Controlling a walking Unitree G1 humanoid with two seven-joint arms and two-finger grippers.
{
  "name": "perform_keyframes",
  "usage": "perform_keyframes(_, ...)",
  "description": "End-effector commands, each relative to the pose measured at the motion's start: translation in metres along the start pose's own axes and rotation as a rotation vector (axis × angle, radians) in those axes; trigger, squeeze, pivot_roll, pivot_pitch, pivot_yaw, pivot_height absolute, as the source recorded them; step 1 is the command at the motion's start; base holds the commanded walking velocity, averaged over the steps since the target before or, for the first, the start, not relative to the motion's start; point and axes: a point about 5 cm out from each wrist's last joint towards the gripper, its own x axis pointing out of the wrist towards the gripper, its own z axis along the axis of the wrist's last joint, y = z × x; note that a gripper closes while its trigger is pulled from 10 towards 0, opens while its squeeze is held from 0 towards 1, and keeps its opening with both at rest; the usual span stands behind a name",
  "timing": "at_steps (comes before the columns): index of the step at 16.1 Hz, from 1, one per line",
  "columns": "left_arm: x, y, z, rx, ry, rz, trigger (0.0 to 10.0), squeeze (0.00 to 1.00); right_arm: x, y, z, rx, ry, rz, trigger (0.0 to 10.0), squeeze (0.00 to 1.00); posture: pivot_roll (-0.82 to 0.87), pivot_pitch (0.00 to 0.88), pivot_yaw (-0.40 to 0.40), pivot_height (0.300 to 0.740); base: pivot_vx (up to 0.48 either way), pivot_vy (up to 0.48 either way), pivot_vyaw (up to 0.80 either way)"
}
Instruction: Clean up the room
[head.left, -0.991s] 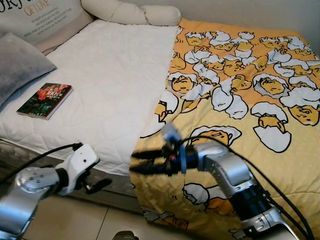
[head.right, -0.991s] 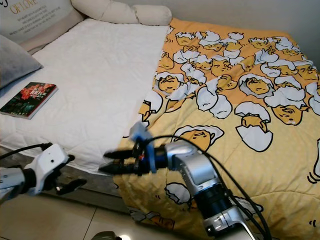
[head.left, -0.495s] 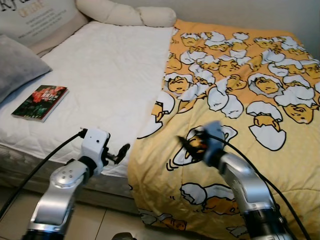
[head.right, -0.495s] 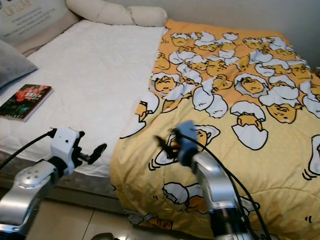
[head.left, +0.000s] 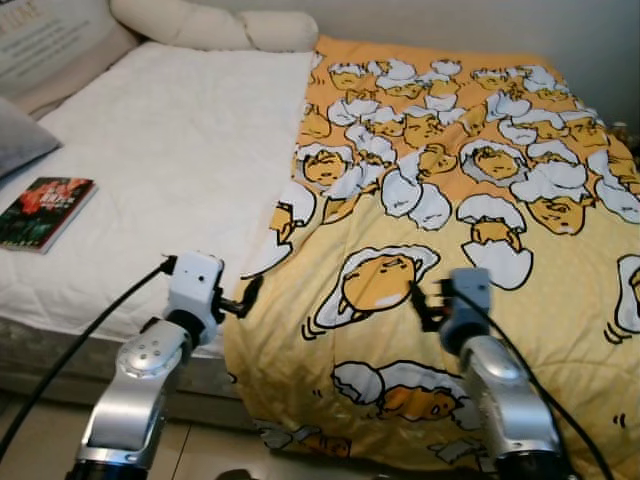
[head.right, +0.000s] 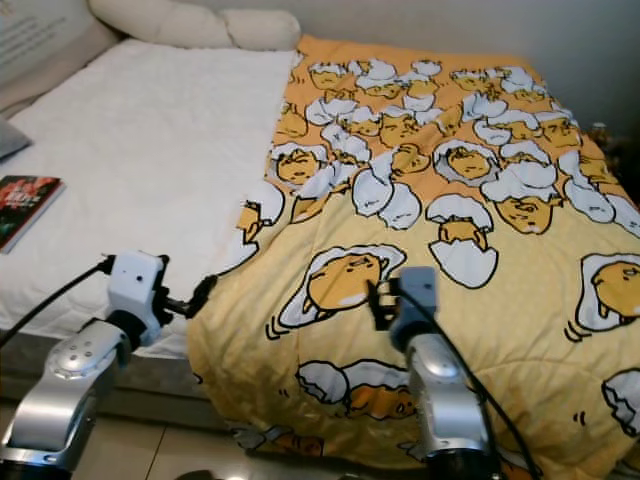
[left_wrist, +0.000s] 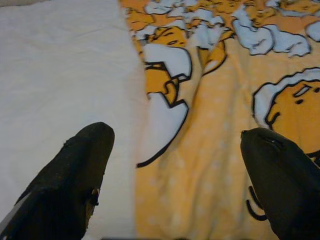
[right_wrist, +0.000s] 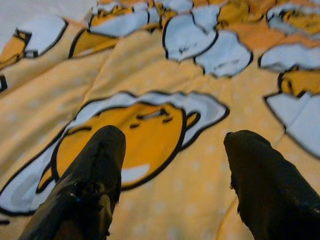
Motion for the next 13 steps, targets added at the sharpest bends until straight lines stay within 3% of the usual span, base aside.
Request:
perform_keyframes(1,-0.0012,0.0074,0.0015,0.001,-0.003,0.032,10.0,0.0,0.0032,0.0061,0.0099,0.02,-0.042,0.014,10.0,0.0,0.13,0.0,-0.042,0.74,0.0,0.0,0.0)
perform_keyframes(6,-0.0056,0.0116,0.0019,0.015,-0.007,0.054,10.0,0.0,0.0064,0.0098,0.0117,0.044,-0.041,0.029,10.0,0.0,0.14,0.0,-0.06,0.74,0.0,0.48,-0.72)
perform_keyframes(8,-0.0058,0.0123,0.0011,0.02,-0.004,0.057,10.0,0.0,0.007,0.0084,0.0127,0.013,-0.049,0.02,10.0,0.0,0.14,0.0,-0.059,0.74,0.0,0.48,0.0)
perform_keyframes(13,-0.0019,0.0139,0.0038,0.042,-0.008,0.048,10.0,0.0,0.0056,0.0063,0.0101,0.036,-0.044,-0.012,10.0,0.0,0.13,0.0,-0.048,0.74,0.0,0.457,0.0)
